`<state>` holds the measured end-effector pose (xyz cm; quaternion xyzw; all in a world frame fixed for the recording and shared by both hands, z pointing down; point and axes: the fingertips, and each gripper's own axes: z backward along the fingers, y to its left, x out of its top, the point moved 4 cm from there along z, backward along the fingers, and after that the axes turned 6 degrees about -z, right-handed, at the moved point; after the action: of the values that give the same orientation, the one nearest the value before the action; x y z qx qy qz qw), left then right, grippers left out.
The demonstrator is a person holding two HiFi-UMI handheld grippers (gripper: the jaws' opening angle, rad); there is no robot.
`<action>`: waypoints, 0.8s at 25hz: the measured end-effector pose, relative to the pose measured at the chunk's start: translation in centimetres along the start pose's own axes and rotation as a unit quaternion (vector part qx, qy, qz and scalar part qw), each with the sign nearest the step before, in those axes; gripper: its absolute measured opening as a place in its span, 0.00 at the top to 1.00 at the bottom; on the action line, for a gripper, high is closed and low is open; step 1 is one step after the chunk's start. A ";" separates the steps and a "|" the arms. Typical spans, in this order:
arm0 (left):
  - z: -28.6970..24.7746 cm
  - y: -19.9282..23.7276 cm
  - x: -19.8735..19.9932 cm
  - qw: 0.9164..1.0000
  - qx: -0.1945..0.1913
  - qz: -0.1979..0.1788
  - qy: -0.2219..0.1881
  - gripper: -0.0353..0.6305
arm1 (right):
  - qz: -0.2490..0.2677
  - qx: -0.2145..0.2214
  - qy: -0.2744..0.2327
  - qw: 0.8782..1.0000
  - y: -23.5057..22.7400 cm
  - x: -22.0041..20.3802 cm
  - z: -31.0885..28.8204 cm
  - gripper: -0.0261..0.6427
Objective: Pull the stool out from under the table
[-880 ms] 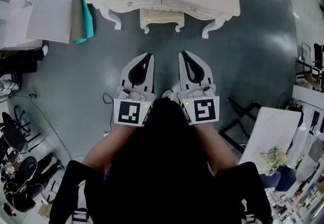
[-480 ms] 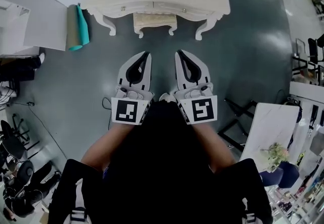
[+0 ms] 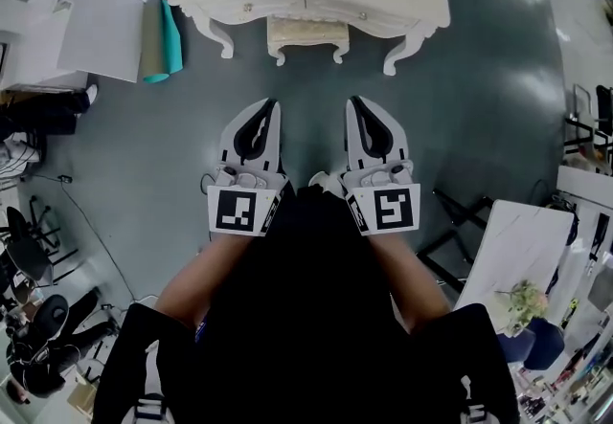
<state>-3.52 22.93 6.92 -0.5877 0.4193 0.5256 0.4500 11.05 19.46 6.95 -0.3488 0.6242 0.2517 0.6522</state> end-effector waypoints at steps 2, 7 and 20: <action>0.4 -0.1 -0.2 1.000 -0.003 -0.004 0.000 0.93 | 0.001 0.002 0.000 1.000 0.2 -0.2 0.0 0.93; 0.2 0.2 -0.4 1.000 -0.014 -0.005 0.000 0.92 | -0.004 -0.009 0.004 1.000 0.4 -0.1 -0.6 0.93; -3.9 7.5 -2.1 1.000 -0.027 0.012 0.006 0.92 | -0.012 -0.030 0.023 0.999 0.8 -0.5 -7.8 0.93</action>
<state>-10.03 17.32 8.51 -0.5976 0.4146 0.5386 0.4254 5.46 14.01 7.55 -0.3810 0.6270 0.2546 0.6300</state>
